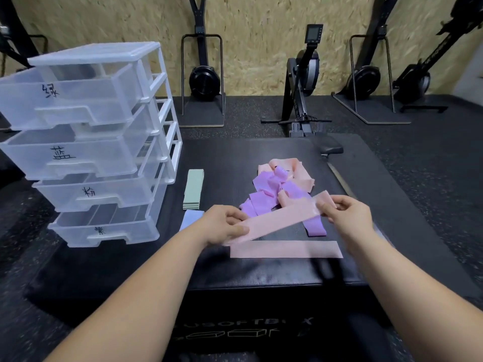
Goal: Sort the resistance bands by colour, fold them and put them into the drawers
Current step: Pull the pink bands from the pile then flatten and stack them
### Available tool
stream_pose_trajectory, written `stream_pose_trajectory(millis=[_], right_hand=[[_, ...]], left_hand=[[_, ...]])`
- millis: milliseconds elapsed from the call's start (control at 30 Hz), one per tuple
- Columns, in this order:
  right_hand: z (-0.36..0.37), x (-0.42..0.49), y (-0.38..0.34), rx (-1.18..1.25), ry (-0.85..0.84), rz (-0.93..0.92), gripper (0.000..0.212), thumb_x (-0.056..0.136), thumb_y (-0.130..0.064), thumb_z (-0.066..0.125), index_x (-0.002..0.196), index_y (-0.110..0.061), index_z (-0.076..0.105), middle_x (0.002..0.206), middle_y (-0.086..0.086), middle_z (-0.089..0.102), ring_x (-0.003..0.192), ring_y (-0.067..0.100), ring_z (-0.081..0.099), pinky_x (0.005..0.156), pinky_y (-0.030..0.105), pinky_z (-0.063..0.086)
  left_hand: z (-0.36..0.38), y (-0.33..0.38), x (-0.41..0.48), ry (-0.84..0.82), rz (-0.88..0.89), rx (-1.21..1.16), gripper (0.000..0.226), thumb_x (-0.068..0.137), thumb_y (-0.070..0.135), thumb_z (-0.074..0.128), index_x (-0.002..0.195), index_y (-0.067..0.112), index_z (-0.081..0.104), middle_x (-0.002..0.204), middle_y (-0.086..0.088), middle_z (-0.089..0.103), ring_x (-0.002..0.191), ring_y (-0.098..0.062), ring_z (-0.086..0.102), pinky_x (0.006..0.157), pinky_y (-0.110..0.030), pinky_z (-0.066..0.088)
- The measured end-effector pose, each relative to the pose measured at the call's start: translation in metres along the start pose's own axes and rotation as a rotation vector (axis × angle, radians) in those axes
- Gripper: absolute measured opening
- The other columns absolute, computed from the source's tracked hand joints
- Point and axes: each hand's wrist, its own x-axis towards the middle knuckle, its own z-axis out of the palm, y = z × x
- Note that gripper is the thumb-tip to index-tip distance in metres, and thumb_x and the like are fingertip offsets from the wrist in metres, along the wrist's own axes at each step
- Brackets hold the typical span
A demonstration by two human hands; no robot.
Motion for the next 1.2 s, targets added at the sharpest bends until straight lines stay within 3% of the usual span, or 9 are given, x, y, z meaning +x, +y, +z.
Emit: stream_pose_trajectory(millis=[133,300,500,600,667,733,833,1000,1200], right_hand=[[-0.016,-0.004,0.021,0.001,0.058,0.021,0.012,0.084,-0.018,0.086,0.094,-0.016,0.080,0.084,0.004,0.081,0.073,0.013,0.074,0.073,0.031,0.053],[-0.031,-0.005,0.046,-0.078,0.084,0.051,0.013,0.085,-0.027,0.087,0.091,-0.018,0.080,0.080,0.002,0.080,0.070,0.013,0.071,0.078,0.037,0.054],[-0.038,-0.013,0.069,-0.250,0.100,0.011,0.018,0.088,-0.043,0.083,0.086,-0.025,0.078,0.080,-0.010,0.079,0.081,0.016,0.076,0.083,0.042,0.059],[-0.040,-0.017,0.071,-0.350,0.112,-0.023,0.011,0.089,-0.039,0.082,0.090,-0.028,0.079,0.079,-0.011,0.078,0.072,0.005,0.073,0.080,0.040,0.059],[-0.041,-0.021,0.071,-0.407,0.104,-0.054,0.009,0.090,-0.034,0.082,0.095,-0.028,0.078,0.078,-0.010,0.076,0.064,-0.003,0.068,0.072,0.031,0.053],[-0.040,-0.024,0.074,-0.469,0.102,-0.088,0.011,0.089,-0.033,0.082,0.097,-0.029,0.076,0.078,-0.012,0.075,0.070,-0.003,0.067,0.070,0.027,0.049],[-0.038,-0.026,0.086,-0.540,0.096,-0.125,0.011,0.088,-0.036,0.081,0.094,-0.031,0.074,0.081,-0.012,0.073,0.079,0.008,0.069,0.077,0.034,0.053],[-0.038,-0.022,0.109,-0.696,0.082,-0.171,0.015,0.088,-0.041,0.076,0.102,-0.039,0.071,0.103,-0.006,0.063,0.096,0.023,0.066,0.085,0.046,0.058],[-0.046,-0.021,0.108,-0.736,-0.024,-0.347,0.025,0.090,-0.031,0.079,0.115,-0.032,0.074,0.124,-0.011,0.058,0.117,0.024,0.055,0.096,0.036,0.046]], left_hand=[[0.004,-0.016,-0.002,0.044,-0.038,0.003,0.023,0.083,0.016,0.085,0.103,0.026,0.079,0.096,0.005,0.082,0.096,-0.018,0.078,0.089,-0.037,0.061],[0.014,-0.032,-0.004,0.176,-0.065,-0.063,0.024,0.087,0.006,0.081,0.102,0.025,0.077,0.087,0.000,0.077,0.077,-0.015,0.072,0.083,-0.035,0.060],[0.030,-0.042,-0.005,0.346,-0.062,-0.064,0.029,0.086,0.005,0.078,0.099,0.030,0.075,0.100,0.000,0.075,0.092,-0.020,0.074,0.084,-0.033,0.060],[0.036,-0.043,-0.006,0.397,-0.041,-0.033,0.029,0.087,0.005,0.077,0.101,0.030,0.073,0.102,0.005,0.075,0.088,-0.018,0.073,0.079,-0.023,0.057],[0.040,-0.044,-0.006,0.424,-0.030,0.005,0.029,0.087,0.006,0.076,0.103,0.029,0.073,0.102,0.007,0.074,0.083,-0.014,0.071,0.075,-0.018,0.052],[0.044,-0.046,-0.007,0.447,-0.019,0.061,0.028,0.087,0.005,0.075,0.104,0.028,0.072,0.101,0.008,0.072,0.078,-0.011,0.067,0.075,-0.016,0.049],[0.052,-0.050,-0.010,0.474,0.016,0.183,0.031,0.088,0.004,0.072,0.107,0.028,0.071,0.101,0.009,0.068,0.080,-0.006,0.064,0.078,-0.016,0.048],[0.060,-0.063,-0.012,0.467,0.091,0.307,0.032,0.090,0.004,0.068,0.116,0.024,0.071,0.109,0.007,0.060,0.091,-0.005,0.059,0.092,-0.029,0.051],[0.057,-0.071,-0.014,0.378,0.174,0.330,0.037,0.091,0.026,0.074,0.127,0.032,0.067,0.124,0.014,0.062,0.118,-0.012,0.054,0.106,-0.036,0.047]])
